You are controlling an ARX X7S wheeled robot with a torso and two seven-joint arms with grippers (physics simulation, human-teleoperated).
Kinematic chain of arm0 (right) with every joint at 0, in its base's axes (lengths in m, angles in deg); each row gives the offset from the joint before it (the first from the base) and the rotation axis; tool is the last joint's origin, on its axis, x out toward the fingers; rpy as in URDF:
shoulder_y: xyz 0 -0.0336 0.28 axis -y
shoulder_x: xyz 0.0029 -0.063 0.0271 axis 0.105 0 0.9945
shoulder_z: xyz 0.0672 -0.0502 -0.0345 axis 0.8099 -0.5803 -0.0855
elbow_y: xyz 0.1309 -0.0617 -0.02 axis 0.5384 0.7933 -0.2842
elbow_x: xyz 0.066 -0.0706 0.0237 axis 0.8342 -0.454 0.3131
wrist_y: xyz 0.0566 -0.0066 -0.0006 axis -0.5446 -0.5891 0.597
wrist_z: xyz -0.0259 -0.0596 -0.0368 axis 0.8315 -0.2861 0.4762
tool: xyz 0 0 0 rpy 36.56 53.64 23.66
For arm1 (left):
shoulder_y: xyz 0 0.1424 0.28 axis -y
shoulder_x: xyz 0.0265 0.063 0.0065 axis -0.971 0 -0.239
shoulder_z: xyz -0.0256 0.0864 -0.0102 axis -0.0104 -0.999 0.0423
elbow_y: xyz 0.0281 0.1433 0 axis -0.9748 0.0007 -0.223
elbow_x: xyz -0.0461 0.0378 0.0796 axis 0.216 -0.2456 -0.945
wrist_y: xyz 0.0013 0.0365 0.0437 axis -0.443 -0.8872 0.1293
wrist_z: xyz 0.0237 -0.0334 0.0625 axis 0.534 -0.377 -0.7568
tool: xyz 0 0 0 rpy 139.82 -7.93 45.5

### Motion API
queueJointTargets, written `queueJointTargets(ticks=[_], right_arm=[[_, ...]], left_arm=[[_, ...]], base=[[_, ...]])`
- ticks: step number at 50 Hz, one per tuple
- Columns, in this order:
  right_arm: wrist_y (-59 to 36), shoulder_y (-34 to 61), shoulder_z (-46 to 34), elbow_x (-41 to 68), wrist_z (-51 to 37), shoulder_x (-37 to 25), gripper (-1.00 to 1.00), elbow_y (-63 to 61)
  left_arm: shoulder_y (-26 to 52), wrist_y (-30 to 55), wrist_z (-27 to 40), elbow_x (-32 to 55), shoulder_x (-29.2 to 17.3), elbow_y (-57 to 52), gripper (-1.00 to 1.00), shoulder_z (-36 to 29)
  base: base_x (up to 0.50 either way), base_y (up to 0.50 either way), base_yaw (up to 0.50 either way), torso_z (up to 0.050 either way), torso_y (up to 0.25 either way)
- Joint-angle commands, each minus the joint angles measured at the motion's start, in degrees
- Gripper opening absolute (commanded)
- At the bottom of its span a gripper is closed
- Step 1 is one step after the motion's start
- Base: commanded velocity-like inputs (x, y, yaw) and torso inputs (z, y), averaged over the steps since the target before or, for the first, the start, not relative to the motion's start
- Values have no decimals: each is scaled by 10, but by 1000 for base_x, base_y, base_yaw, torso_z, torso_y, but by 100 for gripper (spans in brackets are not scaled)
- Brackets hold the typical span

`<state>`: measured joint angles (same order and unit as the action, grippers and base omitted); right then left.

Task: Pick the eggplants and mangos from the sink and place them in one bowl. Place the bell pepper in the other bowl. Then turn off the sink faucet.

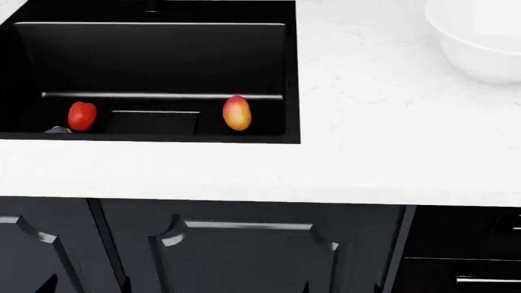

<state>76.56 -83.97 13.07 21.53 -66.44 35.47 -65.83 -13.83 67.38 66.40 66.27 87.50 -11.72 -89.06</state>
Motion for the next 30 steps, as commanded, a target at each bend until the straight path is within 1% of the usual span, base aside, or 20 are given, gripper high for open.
queueJointTargets(ticks=[1,4,18,30], right_arm=[[4,0,-12,7,-13,-9,100,0],[1,3,-22,9,-22,-16,100,3],[1,3,-47,12,-45,-36,100,-4],[4,4,-58,16,-58,-46,100,-5]], left_arm=[[0,1,10,11,-9,-2,100,-11],[-2,-3,18,11,-15,-3,100,-24],[1,-1,37,32,-33,1,100,-41],[4,1,52,40,-42,3,100,-50]], base=[[0,0,0,0,0],[0,0,0,0,0],[0,0,0,0,0],[0,149,0,0,0]])
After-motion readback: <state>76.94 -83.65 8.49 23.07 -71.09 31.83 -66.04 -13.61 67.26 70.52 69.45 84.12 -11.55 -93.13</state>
